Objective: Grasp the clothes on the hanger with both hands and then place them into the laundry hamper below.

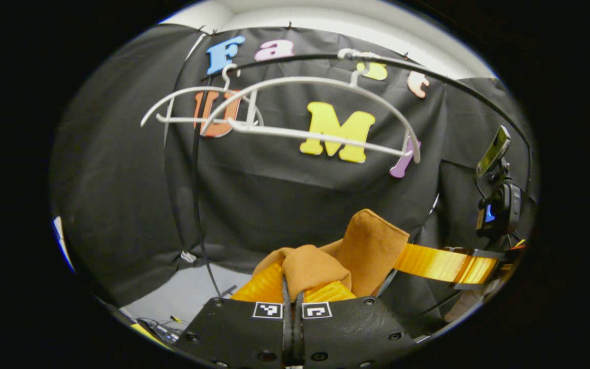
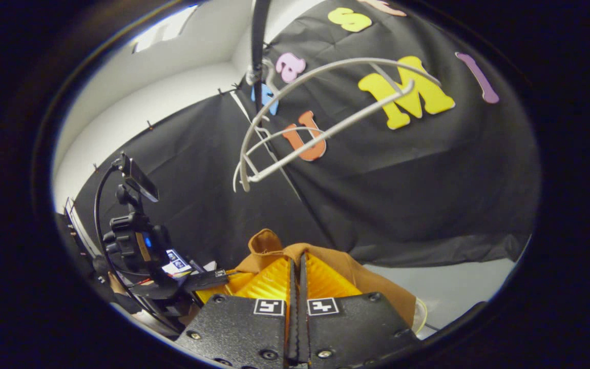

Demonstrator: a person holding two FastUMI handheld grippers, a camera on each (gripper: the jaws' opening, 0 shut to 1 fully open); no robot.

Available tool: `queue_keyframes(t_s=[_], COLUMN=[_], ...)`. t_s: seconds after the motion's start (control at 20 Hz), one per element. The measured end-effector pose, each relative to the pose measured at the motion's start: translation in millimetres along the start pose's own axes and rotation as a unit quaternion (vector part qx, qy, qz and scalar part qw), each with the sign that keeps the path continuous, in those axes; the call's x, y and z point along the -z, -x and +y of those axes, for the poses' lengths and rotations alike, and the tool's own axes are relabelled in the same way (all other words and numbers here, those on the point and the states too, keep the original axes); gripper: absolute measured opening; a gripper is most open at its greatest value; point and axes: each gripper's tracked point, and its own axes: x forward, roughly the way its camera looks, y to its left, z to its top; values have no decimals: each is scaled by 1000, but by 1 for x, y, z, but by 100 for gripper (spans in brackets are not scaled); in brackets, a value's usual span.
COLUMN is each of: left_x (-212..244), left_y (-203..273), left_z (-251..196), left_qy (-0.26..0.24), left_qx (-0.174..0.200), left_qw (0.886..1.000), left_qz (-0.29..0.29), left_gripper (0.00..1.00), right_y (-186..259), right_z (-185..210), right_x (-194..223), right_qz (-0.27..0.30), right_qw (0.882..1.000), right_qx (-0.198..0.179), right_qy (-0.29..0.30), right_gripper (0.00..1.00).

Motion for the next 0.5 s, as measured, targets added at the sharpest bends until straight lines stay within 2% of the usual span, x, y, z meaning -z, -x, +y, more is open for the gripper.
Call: queue_keyframes(t_s=[0.05, 0.1, 0.15, 0.25, 0.4, 0.5], left_x=[22, 40, 60, 99, 152, 172], left_y=[-6, -14, -20, -26, -26, -25], left_z=[0, 0, 0, 7, 14, 15], left_qy=[6, 15, 26, 41, 59, 63], left_qx=[-1, -5, -9, -27, -49, -62], left_qw=[1000, 999, 997, 991, 977, 967], left_qz=[26, 46, 75, 124, 201, 240], left_gripper=[0, 5, 0, 0, 0, 0], right_y=[-6, -11, -15, -14, -16, -13], right_z=[-10, -21, -35, -54, -82, -90], right_x=[13, 30, 48, 80, 116, 138], right_qz=[17, 38, 67, 123, 180, 215], right_qw=[1000, 999, 996, 988, 974, 964], right_qx=[11, 26, 49, 83, 130, 156], right_qy=[-10, -18, -24, -43, -35, -28], right_gripper=[4, 4, 4, 4, 4, 4])
